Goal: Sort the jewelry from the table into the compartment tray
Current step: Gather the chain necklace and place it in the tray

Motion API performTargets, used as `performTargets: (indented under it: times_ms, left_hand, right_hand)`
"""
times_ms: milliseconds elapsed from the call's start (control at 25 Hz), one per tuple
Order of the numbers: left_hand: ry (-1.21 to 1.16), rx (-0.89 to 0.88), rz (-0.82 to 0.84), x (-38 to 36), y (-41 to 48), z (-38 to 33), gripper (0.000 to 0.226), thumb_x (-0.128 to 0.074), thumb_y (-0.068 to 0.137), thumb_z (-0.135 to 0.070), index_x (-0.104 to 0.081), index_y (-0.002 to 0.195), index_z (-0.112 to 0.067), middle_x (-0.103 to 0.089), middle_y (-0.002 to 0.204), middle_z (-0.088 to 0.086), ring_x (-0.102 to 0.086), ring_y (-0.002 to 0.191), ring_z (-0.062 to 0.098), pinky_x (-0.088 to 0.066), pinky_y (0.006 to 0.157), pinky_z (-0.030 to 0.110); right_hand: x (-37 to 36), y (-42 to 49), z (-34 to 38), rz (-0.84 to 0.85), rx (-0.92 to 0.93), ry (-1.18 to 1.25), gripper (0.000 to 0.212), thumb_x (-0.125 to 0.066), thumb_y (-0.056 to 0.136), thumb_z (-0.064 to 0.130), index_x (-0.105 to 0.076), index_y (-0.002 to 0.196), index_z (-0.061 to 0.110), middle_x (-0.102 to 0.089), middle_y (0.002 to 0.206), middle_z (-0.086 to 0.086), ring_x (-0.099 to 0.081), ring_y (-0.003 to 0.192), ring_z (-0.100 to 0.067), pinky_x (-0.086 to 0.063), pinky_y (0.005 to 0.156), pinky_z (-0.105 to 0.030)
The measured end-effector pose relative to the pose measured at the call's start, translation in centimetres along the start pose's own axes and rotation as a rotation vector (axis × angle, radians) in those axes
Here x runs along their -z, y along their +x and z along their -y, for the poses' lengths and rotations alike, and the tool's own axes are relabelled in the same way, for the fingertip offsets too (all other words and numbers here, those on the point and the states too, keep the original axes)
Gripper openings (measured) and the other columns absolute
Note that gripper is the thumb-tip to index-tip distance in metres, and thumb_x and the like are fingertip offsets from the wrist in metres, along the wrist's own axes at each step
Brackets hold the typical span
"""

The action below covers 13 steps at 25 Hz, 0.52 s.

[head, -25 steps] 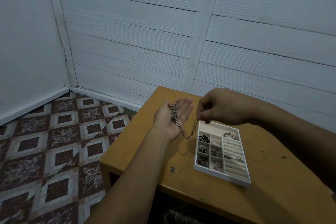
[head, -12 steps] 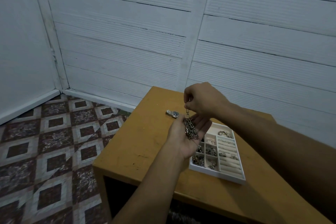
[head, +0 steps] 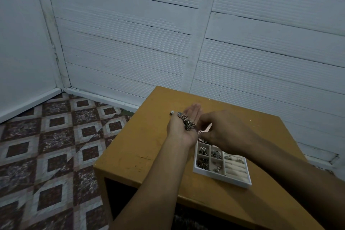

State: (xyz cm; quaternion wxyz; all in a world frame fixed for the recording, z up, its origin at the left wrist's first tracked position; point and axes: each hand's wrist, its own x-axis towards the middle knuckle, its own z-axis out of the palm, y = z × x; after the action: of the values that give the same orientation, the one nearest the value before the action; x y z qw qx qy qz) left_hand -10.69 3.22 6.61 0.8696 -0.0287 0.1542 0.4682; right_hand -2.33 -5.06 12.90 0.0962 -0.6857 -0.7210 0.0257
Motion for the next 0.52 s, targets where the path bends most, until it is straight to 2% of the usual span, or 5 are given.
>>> performTargets:
  times_ms: [160,320,400,520]
  left_hand:
    - [0.005,0.023,0.006,-0.1,0.1,0.5,0.038,-0.03,0.105,-0.028,-0.051,0.11,0.003,-0.072,0.087,0.023,-0.073,0.071,0.032,-0.06,0.055,0.038]
    - [0.124,0.075,-0.026,0.3,0.2,1.9,0.043,-0.031,0.105,-0.035,-0.054,0.115,0.0,-0.071,0.094,0.018,-0.072,0.07,0.025,-0.058,0.052,0.029]
    - [0.234,0.073,-0.074,0.4,0.3,2.5,0.044,-0.034,0.104,-0.037,-0.057,0.111,0.0,-0.069,0.093,0.017,-0.07,0.066,0.023,-0.057,0.053,0.027]
    - [0.376,0.05,-0.115,0.1,0.4,3.3,0.039,-0.041,0.101,-0.038,-0.057,0.111,-0.004,-0.071,0.096,0.018,-0.071,0.076,0.026,-0.058,0.061,0.031]
  right_hand:
    - [0.3,-0.4,-1.2,-0.025,-0.074,0.104,0.004,-0.07,0.085,0.023,-0.069,0.088,0.025,-0.064,0.08,0.016,-0.057,0.064,0.006,-0.037,0.051,-0.004]
    - [1.5,0.8,-1.9,-0.082,-0.11,0.15,0.004,-0.071,0.084,0.02,-0.072,0.088,0.02,-0.065,0.078,0.014,-0.056,0.059,0.005,-0.037,0.047,-0.007]
    - [1.5,1.7,-1.8,-0.011,-0.104,0.125,0.01,-0.072,0.084,0.02,-0.074,0.093,0.016,-0.071,0.085,0.008,-0.059,0.062,0.002,-0.044,0.054,-0.011]
    - [1.0,2.6,-1.9,0.052,-0.134,0.07,0.023,-0.075,0.082,0.026,-0.074,0.101,0.014,-0.074,0.094,0.0,-0.067,0.081,-0.01,-0.054,0.074,-0.025]
